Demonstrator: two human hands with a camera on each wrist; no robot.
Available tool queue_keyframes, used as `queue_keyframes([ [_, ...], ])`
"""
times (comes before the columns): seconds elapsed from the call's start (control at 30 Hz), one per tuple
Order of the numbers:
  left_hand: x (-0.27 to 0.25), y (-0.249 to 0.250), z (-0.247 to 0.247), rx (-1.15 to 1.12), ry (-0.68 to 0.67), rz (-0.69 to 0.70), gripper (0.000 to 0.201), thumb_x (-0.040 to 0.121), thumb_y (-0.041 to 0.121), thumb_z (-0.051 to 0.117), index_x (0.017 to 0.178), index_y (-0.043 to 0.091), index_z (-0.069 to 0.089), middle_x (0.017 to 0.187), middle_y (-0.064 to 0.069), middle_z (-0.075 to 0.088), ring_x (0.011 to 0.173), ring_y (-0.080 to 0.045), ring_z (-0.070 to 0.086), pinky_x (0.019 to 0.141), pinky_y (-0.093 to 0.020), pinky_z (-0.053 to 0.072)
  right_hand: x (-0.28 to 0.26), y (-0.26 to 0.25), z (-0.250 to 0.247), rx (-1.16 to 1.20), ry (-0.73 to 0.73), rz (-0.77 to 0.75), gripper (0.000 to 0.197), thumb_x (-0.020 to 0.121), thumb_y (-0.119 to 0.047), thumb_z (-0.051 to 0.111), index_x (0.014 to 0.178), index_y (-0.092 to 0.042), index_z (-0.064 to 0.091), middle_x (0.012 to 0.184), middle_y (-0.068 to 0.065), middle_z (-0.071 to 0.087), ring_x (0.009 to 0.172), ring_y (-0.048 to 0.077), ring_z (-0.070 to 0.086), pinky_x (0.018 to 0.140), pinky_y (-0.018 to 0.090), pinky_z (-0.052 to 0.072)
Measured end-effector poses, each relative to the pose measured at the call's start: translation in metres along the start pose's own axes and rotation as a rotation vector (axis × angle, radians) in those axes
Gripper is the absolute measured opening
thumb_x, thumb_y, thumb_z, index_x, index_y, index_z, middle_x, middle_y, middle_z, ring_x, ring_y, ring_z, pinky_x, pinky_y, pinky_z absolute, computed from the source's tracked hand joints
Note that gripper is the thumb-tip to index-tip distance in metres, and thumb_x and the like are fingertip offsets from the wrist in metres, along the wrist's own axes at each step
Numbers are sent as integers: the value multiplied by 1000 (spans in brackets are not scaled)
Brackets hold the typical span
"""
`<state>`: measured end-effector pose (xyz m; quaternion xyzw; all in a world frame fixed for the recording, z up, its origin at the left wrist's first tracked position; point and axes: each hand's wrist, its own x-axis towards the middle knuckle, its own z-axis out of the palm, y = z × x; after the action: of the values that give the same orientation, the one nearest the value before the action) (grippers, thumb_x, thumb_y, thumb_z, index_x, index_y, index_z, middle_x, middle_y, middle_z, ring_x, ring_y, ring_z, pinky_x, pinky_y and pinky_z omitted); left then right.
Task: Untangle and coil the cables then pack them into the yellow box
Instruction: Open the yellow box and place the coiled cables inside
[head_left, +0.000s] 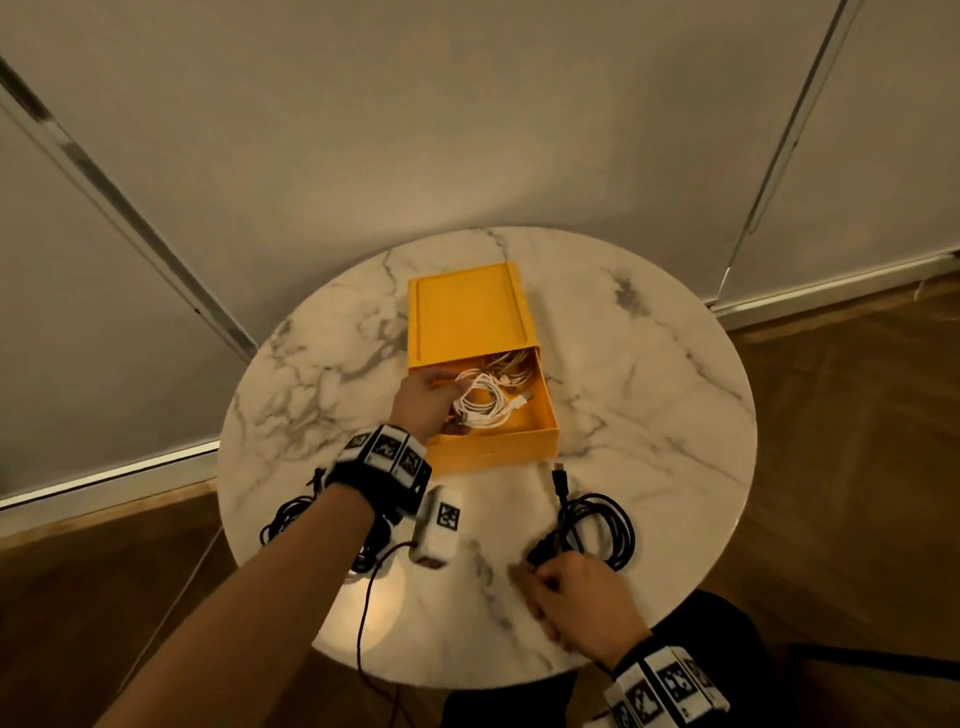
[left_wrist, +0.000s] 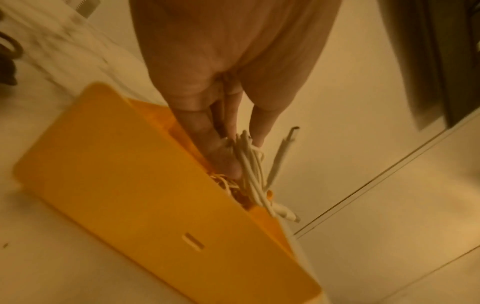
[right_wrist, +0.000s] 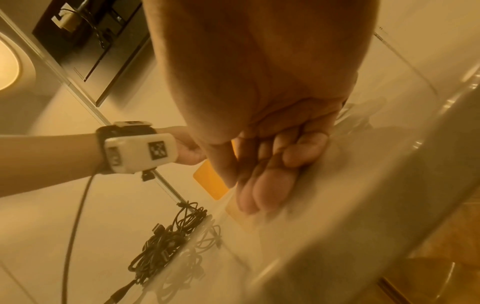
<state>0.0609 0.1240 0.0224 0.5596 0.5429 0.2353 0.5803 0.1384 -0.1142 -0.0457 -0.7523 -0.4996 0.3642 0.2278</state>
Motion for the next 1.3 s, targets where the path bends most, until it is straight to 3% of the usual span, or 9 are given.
queue_keyframes([
  [0.13, 31, -4, 18, 105, -86, -119, 13, 91, 11, 63, 101, 9, 54, 101, -17, 58, 86, -30, 57, 51, -39, 55, 0, 1, 2, 17, 16, -4, 55, 95, -52, 46, 64, -12, 66, 58, 3, 68, 43, 6, 53, 66, 30, 56],
  [0.3, 50, -9, 36, 353, -194, -47, 17, 89, 12, 66, 105, 7, 61, 112, -20, 64, 101, -33, 61, 92, -46, 51, -1, 0, -1, -17, 25, -22, 50, 95, -49, 45, 66, -15, 67, 65, 5, 71, 57, 13, 63, 65, 28, 55],
  [0.47, 53, -14, 50, 686, -283, 94, 31, 92, 19, 62, 121, 7, 63, 125, -16, 62, 102, -27, 60, 76, -25, 43, 0, 2, 0, -9, 14, -27, 53, 95, -53, 43, 67, -14, 66, 66, 5, 71, 66, 19, 67, 68, 32, 56],
  [0.57, 52, -15, 46, 890, -254, 204, 33, 88, 37, 65, 115, 17, 69, 121, -5, 66, 108, -22, 60, 89, -29, 47, 0, 2, 1, -23, 24, -44, 52, 95, -52, 43, 63, -17, 64, 69, 7, 71, 66, 21, 66, 69, 35, 55],
  [0.77, 47, -4, 32, 970, -163, 288, 37, 82, 55, 64, 101, 25, 73, 106, 2, 70, 96, -20, 62, 87, -35, 51, -1, 2, 2, -12, 43, -50, 54, 95, -51, 45, 61, -13, 63, 62, 7, 69, 58, 20, 64, 64, 36, 55],
  [0.93, 37, -7, 30, 921, -254, 273, 36, 86, 42, 67, 109, 14, 69, 98, -7, 69, 77, -18, 63, 51, -21, 47, -3, 1, 1, -25, 32, -56, 54, 96, -50, 44, 65, -11, 65, 62, 6, 69, 58, 19, 64, 66, 34, 55],
  [1.07, 20, -2, 24, 860, -155, 383, 25, 88, 34, 66, 106, 17, 68, 99, 0, 67, 90, -17, 63, 74, -26, 47, -10, 2, -7, 92, -95, -74, 37, 95, -36, 52, 61, -25, 61, 53, -4, 60, 52, 9, 58, 61, 26, 51],
  [1.17, -12, 0, 20, 644, -82, 572, 6, 89, 18, 63, 91, 20, 68, 83, 8, 65, 74, -13, 60, 69, -31, 50, -16, 15, -24, 341, -167, 33, 28, 93, -17, 53, 69, -18, 66, 51, -3, 57, 44, 9, 52, 51, 30, 47],
  [1.3, -57, -27, 26, 594, -238, 484, 12, 90, 15, 62, 86, 25, 68, 73, 10, 66, 63, -8, 62, 64, -29, 54, -18, 50, -60, 325, 182, 125, 29, 96, -17, 56, 68, -11, 64, 47, 0, 55, 41, 11, 48, 46, 34, 44],
])
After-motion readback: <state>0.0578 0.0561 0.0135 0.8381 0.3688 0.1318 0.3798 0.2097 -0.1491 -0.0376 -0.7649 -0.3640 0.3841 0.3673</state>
